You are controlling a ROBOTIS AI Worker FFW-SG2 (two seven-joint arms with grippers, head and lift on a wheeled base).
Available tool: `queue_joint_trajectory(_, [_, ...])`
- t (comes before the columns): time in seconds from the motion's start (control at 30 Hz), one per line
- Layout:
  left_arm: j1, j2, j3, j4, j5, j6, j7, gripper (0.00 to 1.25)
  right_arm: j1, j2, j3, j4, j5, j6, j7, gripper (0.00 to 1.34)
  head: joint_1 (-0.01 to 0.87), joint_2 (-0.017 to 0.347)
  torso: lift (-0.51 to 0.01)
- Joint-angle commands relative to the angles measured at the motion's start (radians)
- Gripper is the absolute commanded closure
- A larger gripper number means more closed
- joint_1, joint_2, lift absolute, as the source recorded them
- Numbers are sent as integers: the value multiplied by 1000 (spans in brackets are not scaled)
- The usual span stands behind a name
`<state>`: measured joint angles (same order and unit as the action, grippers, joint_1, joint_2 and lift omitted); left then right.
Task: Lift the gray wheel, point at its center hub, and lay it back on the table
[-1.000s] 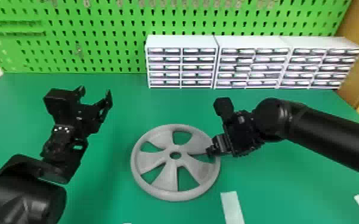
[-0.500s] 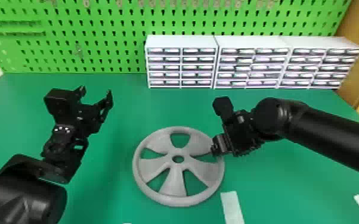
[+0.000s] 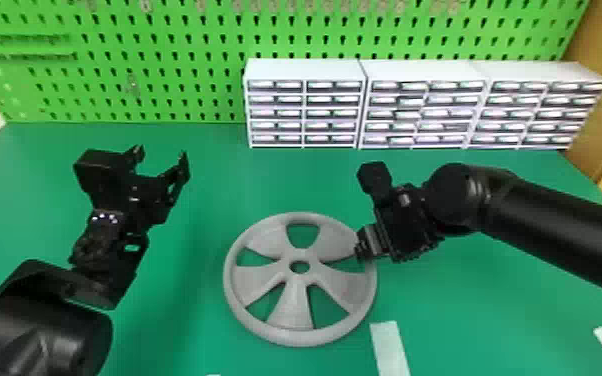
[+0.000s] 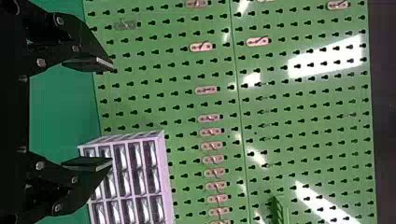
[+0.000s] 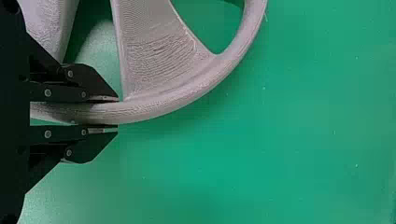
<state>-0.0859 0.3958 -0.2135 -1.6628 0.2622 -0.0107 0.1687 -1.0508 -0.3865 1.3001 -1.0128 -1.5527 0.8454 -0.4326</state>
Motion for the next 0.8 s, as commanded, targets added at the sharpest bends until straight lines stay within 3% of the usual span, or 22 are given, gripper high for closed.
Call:
queue_joint_trajectory(0.0, [0,0,0,0,2,0,0,525,0,0,-1,-1,3,1,0,1262,692,48,-96])
queue_joint_trajectory(0.23, [0,0,-4,0,3,2,0,525,2,-8,-22,0,13,11,0,1262,692,48,-96])
queue_joint_trajectory(0.47, [5,0,-10,0,14,2,0,525,12,-15,-105,-1,56,32,0,1262,692,48,-96])
queue_joint_trajectory(0.77, [5,-2,-26,0,23,2,9,525,80,-2,-303,-70,263,44,0,1262,692,48,-96])
